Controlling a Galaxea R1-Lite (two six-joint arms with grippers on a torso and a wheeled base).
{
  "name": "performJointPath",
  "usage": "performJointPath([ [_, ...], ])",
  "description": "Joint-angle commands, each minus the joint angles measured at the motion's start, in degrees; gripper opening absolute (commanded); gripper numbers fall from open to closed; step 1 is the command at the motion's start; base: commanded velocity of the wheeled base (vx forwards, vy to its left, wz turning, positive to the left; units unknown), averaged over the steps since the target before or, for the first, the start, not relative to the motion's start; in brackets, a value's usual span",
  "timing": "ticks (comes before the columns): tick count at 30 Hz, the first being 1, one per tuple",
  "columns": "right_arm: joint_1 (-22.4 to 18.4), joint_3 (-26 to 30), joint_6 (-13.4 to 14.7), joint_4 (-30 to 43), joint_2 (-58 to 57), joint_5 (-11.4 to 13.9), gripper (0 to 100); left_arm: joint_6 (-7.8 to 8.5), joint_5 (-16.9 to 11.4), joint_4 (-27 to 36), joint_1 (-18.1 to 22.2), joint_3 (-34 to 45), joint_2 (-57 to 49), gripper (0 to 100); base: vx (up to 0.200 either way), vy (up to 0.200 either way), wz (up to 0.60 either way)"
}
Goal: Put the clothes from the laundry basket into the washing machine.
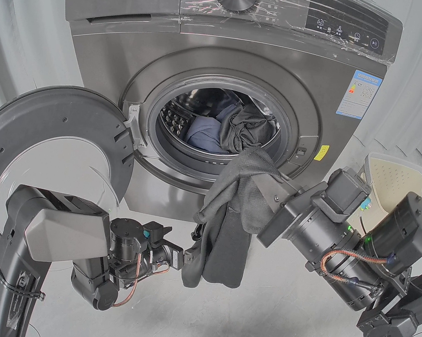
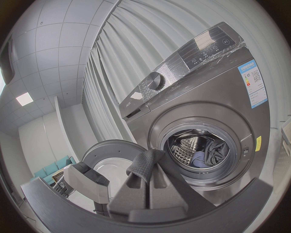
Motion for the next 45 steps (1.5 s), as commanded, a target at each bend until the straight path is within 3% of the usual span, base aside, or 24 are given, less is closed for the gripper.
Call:
performJointPath([
  [1, 0.3, 0.0, 0.0, -0.1, 0.3, 0.0, 0, -0.07, -0.3, 0.0, -0.1, -0.8, 0.1, 100, 0.000, 0.000, 0.00],
  [8, 0.3, 0.1, 0.0, -0.1, 0.5, 0.0, 0, -0.16, -1.8, 0.0, -1.2, -2.7, 0.7, 100, 0.000, 0.000, 0.00],
  [17, 0.3, 0.3, 0.1, -0.1, 0.4, 0.0, 0, 0.19, -1.3, 0.0, -1.2, -6.5, 3.1, 100, 0.000, 0.000, 0.00],
  [18, 0.4, 0.3, 0.0, -0.1, 0.4, 0.0, 0, 0.19, -1.3, 0.0, -1.2, -6.6, 3.2, 0, 0.000, 0.000, 0.00],
  [33, -0.6, 1.8, 0.1, -0.1, -1.0, -0.1, 0, -0.07, -0.4, -0.1, 1.1, -9.5, 0.9, 0, 0.000, 0.000, 0.00],
  [34, -2.5, 2.8, 0.1, 0.1, -1.5, 0.0, 0, -0.16, 0.7, -0.2, 2.1, -6.2, -3.0, 0, 0.000, 0.000, 0.00],
  [39, -5.2, 5.8, 0.0, 0.7, -2.9, 0.4, 0, -0.25, 0.2, -0.2, 4.4, 4.3, -14.9, 0, 0.000, 0.000, 0.00],
  [45, -5.4, 8.9, -0.2, 0.0, -3.8, 0.5, 0, -0.16, -1.4, -0.2, 5.2, 11.4, -23.8, 0, 0.000, 0.000, 0.00],
])
